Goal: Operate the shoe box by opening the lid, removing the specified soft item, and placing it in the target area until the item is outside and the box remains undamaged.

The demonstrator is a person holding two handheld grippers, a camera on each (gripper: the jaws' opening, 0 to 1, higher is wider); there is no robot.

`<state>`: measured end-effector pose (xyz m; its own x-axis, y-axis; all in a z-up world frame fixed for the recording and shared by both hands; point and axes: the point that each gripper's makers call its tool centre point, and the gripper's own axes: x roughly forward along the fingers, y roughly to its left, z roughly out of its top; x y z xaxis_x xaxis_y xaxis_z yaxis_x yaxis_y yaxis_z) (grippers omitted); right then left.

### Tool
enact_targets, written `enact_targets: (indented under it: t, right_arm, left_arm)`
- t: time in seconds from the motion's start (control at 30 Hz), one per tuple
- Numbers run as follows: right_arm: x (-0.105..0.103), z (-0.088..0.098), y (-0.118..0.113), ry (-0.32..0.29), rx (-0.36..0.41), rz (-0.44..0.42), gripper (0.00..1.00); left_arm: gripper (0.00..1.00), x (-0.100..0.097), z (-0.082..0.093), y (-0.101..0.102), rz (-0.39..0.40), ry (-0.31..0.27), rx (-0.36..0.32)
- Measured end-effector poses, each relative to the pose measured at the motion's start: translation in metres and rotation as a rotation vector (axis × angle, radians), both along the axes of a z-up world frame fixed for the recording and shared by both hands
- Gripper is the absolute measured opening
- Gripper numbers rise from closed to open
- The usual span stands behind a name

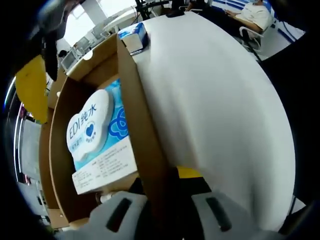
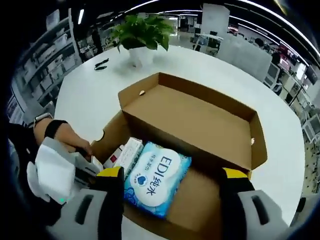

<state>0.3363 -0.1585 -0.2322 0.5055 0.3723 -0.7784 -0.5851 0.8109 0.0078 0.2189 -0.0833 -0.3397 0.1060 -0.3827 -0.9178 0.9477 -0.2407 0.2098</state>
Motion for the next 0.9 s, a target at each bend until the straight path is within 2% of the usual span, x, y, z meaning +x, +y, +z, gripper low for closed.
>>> enact_targets:
  t: [0.1, 0.27, 0.43, 0.53, 0.6, 0.8, 0.87, 0.9]
  right_arm:
    - [0.000, -0.016, 0.000, 0.016, -0.014, -0.039, 0.84]
    - [0.009, -0.031, -0.003, 0.011, -0.040, -0.102, 0.86]
    - [0.002, -0.049, 0.003, 0.041, -0.055, -0.103, 0.85]
    - [0.001, -0.061, 0.008, 0.067, -0.017, -0.132, 0.84]
    - [0.003, -0.068, 0.009, 0.075, -0.039, -0.135, 0.84]
    - [0.003, -0.074, 0.018, 0.084, -0.040, -0.140, 0.82]
    - [0.001, -0.082, 0.022, 0.116, -0.015, -0.171, 0.80]
    - [0.000, -0.086, 0.025, 0.131, -0.005, -0.175, 0.76]
  left_arm:
    - [0.07, 0.002, 0.000, 0.000, 0.000, 0.000, 0.000]
    - [0.07, 0.002, 0.000, 0.001, -0.001, -0.002, 0.000]
    - [0.07, 0.002, 0.000, 0.003, -0.002, -0.003, 0.001]
    - [0.07, 0.003, 0.000, 0.003, -0.003, -0.003, 0.001]
    - [0.07, 0.003, 0.000, 0.003, -0.003, -0.002, 0.000]
    - [0.07, 0.003, 0.000, 0.003, -0.002, -0.001, 0.000]
    - [0.07, 0.003, 0.001, 0.003, -0.001, -0.001, 0.001]
    - [0.07, 0.003, 0.001, 0.002, 0.000, -0.001, 0.001]
